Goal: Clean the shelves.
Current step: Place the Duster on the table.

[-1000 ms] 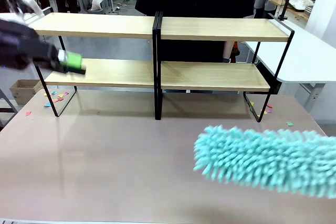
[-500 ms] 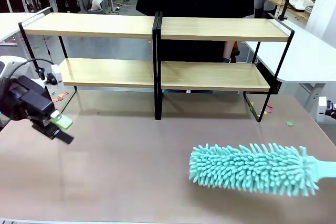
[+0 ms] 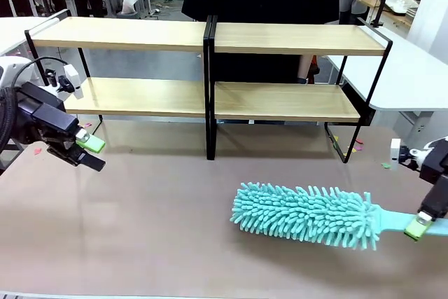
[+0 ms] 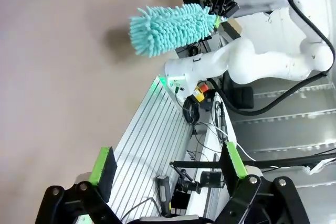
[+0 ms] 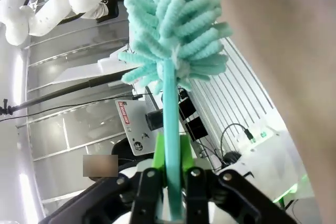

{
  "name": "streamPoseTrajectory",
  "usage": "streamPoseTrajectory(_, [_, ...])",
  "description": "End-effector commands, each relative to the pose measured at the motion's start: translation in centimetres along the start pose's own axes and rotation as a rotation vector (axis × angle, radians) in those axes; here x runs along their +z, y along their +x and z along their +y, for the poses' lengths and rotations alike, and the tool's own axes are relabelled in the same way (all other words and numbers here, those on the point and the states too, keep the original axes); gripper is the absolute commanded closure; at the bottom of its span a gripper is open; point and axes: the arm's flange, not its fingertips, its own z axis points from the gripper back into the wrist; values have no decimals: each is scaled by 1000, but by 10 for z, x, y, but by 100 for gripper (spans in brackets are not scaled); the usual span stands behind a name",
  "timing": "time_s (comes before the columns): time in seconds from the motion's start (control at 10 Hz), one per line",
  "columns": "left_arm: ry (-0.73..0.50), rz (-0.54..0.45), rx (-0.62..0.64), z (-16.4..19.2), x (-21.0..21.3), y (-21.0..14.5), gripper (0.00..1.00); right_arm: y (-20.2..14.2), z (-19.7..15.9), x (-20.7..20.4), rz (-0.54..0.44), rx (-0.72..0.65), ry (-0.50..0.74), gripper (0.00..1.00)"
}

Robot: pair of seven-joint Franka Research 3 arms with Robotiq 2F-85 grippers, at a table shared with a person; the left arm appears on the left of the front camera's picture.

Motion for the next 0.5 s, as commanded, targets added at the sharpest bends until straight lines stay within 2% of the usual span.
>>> streamPoseTrajectory(0.0, [-25, -8, -23, 1, -2, -1, 0, 13, -4, 9, -8, 1, -78, 88])
streamPoseTrajectory(0.1, [-25, -8, -23, 1, -2, -1, 0, 17, -7, 4, -41, -28, -172, 35])
streamPoseTrajectory(0.2, [-25, -8, -23, 1, -2, -1, 0, 20, -8, 0, -92, -39, -311, 31])
streamPoseTrajectory(0.3, [-25, -8, -23, 1, -2, -1, 0, 23, -6, 5, -179, -28, -467, 0])
streamPoseTrajectory(0.4, [-25, -8, -23, 1, -2, -1, 0, 24, -1, 23, -321, -40, -627, 0])
